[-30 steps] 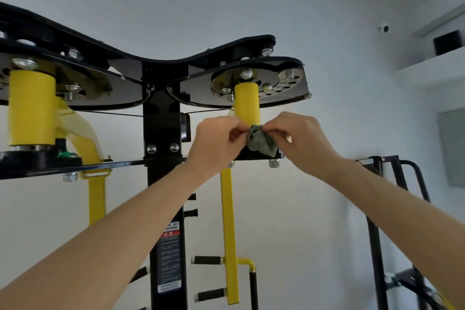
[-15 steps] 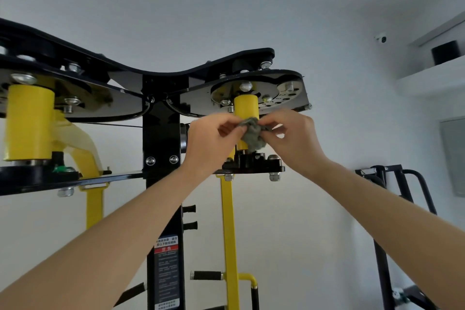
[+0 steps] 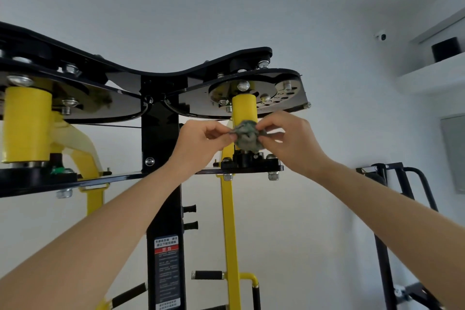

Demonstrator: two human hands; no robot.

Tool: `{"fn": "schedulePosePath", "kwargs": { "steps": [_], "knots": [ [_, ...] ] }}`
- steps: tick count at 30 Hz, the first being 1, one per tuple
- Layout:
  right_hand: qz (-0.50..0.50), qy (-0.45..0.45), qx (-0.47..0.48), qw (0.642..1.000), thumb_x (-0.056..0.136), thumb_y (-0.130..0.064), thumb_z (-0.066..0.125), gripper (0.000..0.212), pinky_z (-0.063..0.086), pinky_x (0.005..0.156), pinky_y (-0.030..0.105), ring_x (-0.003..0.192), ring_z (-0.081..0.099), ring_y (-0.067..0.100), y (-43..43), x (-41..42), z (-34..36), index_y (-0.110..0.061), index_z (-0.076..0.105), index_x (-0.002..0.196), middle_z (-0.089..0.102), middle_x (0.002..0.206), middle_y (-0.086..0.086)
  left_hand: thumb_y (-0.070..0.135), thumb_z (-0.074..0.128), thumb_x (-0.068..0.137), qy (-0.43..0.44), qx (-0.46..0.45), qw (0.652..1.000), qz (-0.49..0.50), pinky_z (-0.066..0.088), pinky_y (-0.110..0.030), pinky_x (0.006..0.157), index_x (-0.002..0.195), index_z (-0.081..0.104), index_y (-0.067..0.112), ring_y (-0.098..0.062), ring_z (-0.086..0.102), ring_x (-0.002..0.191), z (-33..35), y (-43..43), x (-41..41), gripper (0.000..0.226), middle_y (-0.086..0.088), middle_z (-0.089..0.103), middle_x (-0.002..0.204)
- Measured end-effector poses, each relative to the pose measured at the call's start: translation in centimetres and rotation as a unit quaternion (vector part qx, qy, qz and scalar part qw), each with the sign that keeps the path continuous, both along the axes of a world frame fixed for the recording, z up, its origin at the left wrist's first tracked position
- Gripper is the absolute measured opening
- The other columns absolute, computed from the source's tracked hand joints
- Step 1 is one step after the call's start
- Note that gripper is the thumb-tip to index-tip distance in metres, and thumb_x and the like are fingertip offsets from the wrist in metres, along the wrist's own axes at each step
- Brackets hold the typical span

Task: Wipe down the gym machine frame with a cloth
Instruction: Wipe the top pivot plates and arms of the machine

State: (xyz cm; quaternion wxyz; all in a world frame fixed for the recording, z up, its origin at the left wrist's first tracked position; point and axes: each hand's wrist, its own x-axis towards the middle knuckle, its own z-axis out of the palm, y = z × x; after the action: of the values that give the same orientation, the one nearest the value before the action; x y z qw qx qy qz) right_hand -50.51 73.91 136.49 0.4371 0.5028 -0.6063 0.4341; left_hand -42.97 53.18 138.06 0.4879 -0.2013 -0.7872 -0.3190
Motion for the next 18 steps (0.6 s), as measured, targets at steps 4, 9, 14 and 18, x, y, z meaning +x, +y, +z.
{"fn": "schedulePosePath", "kwargs": {
  "steps": [4, 9, 14, 18],
  "knots": [
    [-0.018, 0.009, 0.015, 1.0, 0.083, 0.007, 0.071, 0.018, 0.062, 0.078, 0.035, 0.087, 0.069, 0.019, 0.7, 0.3, -0.5, -0.007, 0.075, 0.093, 0.069, 0.093, 0.004, 0.015, 0.077, 0.088, -0.032, 0.029, 0.999, -0.023, 0.056, -0.021, 0.066, 0.085, 0.078, 0.032, -0.008, 0.071, 0.073, -0.6, 0.0, 0.6, 0.018, 0.006, 0.078, 0.081],
    [-0.067, 0.087, -0.034, 0.993, 0.081, 0.01, 0.072, 0.013, 0.061, 0.071, 0.042, 0.078, 0.067, 0.024, 1.3, 0.4, 0.8, -0.003, 0.076, 0.082, 0.069, 0.086, 0.008, 0.017, 0.076, 0.089, 0.059, 0.063, 0.996, 0.032, 0.051, -0.021, 0.067, 0.091, 0.081, 0.028, 0.002, 0.064, 0.067, 1.0, 1.0, 1.5, 0.011, 0.013, 0.076, 0.076],
    [-0.158, 0.158, -0.069, 0.972, 0.084, 0.009, 0.069, 0.013, 0.055, 0.072, 0.046, 0.079, 0.063, 0.03, 2.6, -0.9, 2.5, -0.002, 0.076, 0.085, 0.066, 0.09, 0.011, 0.022, 0.077, 0.088, 0.021, 0.179, 0.982, 0.063, 0.061, -0.037, 0.078, 0.077, 0.075, 0.028, -0.015, 0.07, 0.071, 3.8, 0.2, 2.2, 0.013, 0.001, 0.075, 0.079],
    [-0.167, 0.065, -0.072, 0.981, 0.085, 0.005, 0.067, 0.018, 0.05, 0.073, 0.036, 0.08, 0.063, 0.03, 0.7, -1.0, 2.9, -0.008, 0.079, 0.09, 0.066, 0.087, 0.011, 0.018, 0.078, 0.086, -0.04, 0.284, 0.955, 0.071, 0.055, -0.026, 0.058, 0.085, 0.075, 0.015, -0.015, 0.059, 0.063, 4.5, 0.1, 0.9, 0.004, -0.006, 0.068, 0.079]
  ]
}}
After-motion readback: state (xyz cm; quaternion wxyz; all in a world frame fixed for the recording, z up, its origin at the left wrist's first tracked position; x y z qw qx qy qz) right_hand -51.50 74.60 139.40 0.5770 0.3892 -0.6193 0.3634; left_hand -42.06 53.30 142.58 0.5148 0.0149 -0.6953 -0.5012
